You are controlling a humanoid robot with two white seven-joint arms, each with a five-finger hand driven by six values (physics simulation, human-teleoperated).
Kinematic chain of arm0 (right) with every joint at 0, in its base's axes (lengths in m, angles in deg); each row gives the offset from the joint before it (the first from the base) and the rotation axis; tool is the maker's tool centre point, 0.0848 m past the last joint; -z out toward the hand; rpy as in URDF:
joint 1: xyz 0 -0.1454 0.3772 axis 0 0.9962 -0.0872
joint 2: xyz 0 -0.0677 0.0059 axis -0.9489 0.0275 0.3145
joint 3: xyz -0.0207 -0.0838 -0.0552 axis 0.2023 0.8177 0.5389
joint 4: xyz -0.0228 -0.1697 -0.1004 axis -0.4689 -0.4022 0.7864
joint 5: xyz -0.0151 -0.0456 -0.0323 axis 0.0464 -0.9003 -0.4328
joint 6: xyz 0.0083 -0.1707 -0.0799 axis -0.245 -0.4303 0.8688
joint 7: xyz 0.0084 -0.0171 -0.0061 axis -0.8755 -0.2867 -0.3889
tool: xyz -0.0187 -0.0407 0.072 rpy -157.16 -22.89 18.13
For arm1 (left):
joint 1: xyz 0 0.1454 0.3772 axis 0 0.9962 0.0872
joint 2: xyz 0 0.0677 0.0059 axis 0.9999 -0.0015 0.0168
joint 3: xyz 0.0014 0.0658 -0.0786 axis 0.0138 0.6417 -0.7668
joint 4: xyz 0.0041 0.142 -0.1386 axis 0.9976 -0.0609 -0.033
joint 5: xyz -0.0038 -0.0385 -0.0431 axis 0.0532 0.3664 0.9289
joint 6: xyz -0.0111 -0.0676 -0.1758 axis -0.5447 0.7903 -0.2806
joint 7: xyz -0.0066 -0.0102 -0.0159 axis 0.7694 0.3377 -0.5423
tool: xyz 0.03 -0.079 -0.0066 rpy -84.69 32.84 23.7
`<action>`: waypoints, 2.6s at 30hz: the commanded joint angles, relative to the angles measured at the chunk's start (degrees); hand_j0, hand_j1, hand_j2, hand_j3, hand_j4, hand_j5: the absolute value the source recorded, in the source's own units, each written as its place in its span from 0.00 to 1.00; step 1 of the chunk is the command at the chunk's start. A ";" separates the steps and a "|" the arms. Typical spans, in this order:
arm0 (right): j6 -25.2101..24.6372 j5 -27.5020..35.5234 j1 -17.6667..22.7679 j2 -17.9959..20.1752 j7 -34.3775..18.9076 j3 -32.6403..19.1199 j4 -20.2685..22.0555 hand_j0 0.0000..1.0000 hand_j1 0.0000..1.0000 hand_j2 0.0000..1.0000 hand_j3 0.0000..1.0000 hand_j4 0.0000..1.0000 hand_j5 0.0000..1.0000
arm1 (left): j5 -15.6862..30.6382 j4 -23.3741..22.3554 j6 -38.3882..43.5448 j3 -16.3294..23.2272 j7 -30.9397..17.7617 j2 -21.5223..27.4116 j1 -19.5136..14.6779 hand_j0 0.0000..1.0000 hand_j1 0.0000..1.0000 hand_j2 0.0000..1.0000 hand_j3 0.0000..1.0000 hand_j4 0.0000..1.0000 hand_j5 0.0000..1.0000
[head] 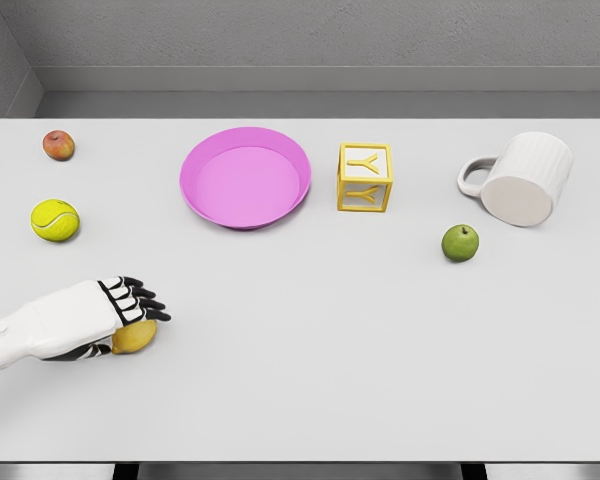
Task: Put the lemon on the plate with left arm
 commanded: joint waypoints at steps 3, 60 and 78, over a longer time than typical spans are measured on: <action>0.00 0.04 0.00 0.00 -0.01 -0.01 0.00 1.00 1.00 1.00 1.00 1.00 1.00 | 0.09 0.01 0.04 -0.01 0.03 0.07 0.00 0.82 0.82 0.82 0.82 0.82 0.82; 0.00 0.04 0.00 0.00 -0.01 -0.01 0.00 1.00 1.00 1.00 1.00 1.00 1.00 | -3.07 0.01 0.04 -0.80 -1.47 -3.27 -1.05 0.46 0.46 0.46 0.46 0.46 0.46; 0.00 0.04 0.00 0.00 -0.01 -0.01 0.00 1.00 1.00 1.00 1.00 1.00 1.00 | -0.17 0.01 0.04 -1.50 -1.38 -3.18 -3.87 0.44 0.44 0.44 0.44 0.44 0.44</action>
